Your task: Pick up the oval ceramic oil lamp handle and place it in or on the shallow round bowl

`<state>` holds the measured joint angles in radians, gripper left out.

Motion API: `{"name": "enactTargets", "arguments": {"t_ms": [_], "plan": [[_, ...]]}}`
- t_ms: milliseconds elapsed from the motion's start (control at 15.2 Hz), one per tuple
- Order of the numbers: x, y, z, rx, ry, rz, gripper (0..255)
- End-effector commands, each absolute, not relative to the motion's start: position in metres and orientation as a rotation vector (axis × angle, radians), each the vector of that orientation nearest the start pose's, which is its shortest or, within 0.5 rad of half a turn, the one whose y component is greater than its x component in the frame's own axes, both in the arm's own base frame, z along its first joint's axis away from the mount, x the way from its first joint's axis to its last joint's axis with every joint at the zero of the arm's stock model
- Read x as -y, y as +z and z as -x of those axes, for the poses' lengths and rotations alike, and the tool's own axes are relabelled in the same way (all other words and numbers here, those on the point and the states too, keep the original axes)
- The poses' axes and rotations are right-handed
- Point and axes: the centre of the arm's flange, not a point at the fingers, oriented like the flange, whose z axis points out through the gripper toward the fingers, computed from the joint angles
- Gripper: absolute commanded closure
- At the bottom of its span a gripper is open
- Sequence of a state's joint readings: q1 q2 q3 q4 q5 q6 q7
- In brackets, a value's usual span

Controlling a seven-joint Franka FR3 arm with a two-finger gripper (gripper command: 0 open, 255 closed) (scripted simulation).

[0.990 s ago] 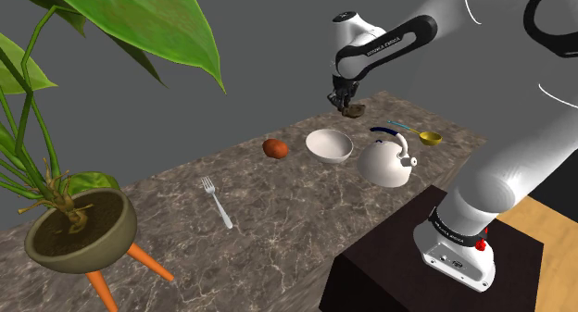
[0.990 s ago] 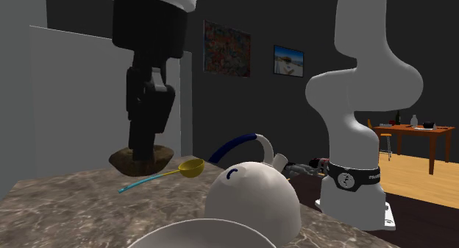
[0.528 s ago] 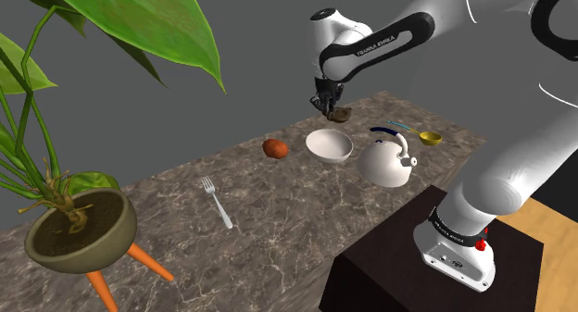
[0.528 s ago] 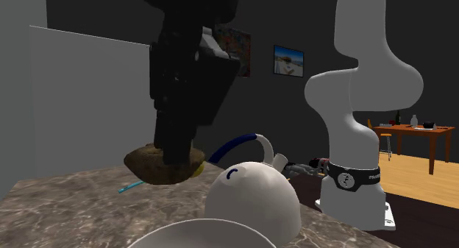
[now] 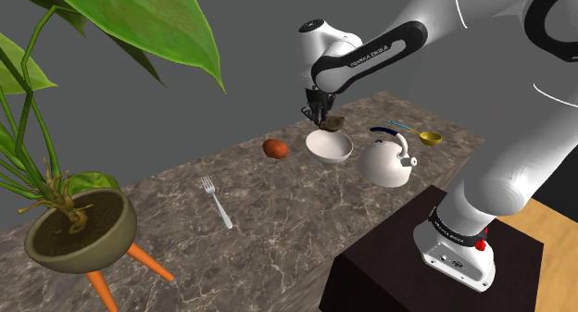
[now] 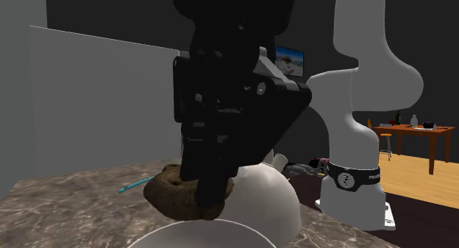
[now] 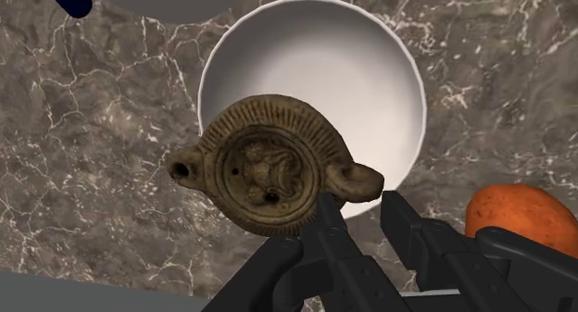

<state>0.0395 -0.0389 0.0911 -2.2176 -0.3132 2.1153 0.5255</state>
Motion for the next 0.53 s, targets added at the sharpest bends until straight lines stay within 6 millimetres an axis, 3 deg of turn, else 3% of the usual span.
{"name": "enactTargets", "arguments": {"t_ms": [0,462], "plan": [[-0.054,0.38,-0.514,-0.38,-0.045,3.392,255],[-0.054,0.344,-0.514,-0.38,-0.045,3.392,255]]}}
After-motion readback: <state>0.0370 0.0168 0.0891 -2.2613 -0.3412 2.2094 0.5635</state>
